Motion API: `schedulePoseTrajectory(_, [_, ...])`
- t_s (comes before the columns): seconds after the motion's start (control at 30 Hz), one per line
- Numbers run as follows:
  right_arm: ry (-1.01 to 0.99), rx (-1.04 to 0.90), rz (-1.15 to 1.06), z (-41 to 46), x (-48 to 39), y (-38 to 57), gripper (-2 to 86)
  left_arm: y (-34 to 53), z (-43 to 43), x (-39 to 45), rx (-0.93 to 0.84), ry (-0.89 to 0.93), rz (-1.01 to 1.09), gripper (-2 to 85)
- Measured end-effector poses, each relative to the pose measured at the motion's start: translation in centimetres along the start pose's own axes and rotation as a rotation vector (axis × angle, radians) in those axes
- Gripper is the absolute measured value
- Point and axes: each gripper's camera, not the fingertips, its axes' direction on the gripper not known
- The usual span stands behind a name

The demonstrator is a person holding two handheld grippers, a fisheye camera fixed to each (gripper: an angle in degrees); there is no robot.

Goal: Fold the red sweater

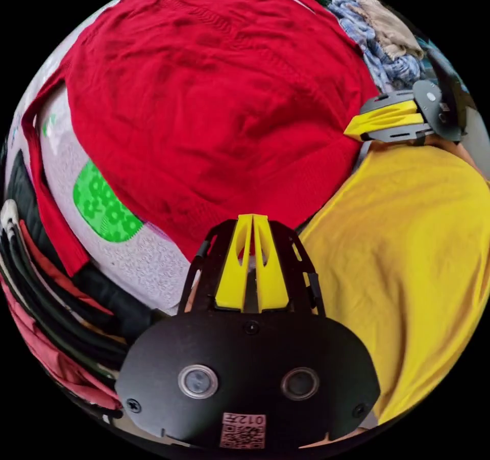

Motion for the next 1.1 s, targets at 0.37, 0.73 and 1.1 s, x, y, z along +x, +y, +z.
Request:
schedulePoseTrajectory(0.37, [-0.102,0.172,0.268,-2.7,2.4,3.7,0.7,3.3,-3.1,-10.5,0.279,0.408,-0.396,0.2])
schedulePoseTrajectory(0.73, [0.442,0.399,0.440,-6.5,-0.9,8.0,2.9,5.1,-6.0,-15.4,0.384,0.363,-0.548,0.5])
schedulePoseTrajectory(1.1, [0.676,0.126,0.196,-1.9,-2.9,2.6,3.0,-11.7,-14.6,-13.2,0.437,0.496,-0.136,1.9])
